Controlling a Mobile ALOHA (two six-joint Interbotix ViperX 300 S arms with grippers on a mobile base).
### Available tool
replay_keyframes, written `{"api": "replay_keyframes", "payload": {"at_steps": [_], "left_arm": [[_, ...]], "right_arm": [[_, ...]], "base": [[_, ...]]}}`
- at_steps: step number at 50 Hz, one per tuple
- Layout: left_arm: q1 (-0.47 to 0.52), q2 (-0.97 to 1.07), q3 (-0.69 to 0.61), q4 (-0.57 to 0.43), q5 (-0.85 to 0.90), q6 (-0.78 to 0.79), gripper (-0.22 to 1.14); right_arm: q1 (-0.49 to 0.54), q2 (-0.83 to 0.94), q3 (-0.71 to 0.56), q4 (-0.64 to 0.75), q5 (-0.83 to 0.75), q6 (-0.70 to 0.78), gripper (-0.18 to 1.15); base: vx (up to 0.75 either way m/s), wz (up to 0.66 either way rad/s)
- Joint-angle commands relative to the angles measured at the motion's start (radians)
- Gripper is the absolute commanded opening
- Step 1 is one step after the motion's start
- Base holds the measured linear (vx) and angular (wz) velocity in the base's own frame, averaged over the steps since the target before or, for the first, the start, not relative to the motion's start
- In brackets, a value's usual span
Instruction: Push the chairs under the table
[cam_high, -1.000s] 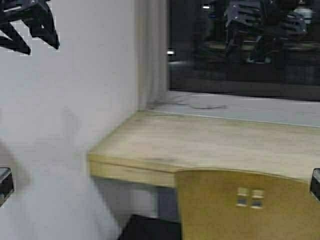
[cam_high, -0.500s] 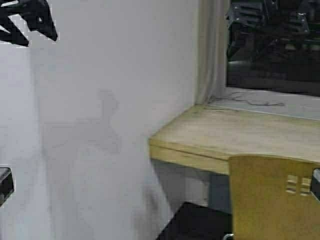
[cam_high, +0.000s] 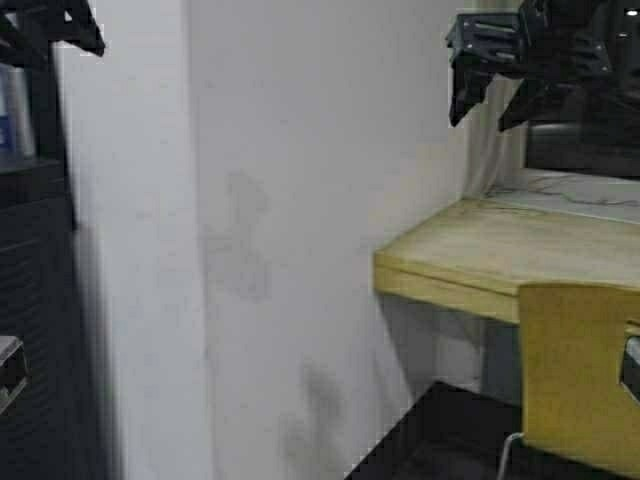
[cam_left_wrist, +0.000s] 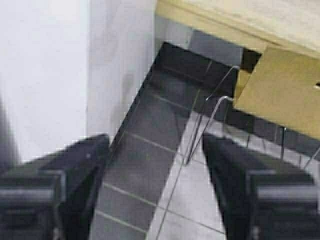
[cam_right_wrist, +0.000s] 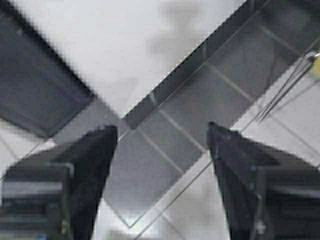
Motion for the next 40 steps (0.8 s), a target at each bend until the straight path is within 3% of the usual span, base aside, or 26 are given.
{"api": "replay_keyframes", "payload": {"at_steps": [1, 40], "left_arm": [[0.0, 0.003, -0.006, -0.002, -0.011, -0.006, 0.91], [0.006, 0.026, -0.009, 0.003, -0.081, -0.008, 0.91]], "right_arm": [[0.002, -0.005, -0.015, -0.003, -0.009, -0.002, 0.9], [0.006, 0.017, -0.037, -0.046, 0.018, 0.006, 0.9]], "base": [[-0.33, 0.26], [-0.35, 0.16]]}}
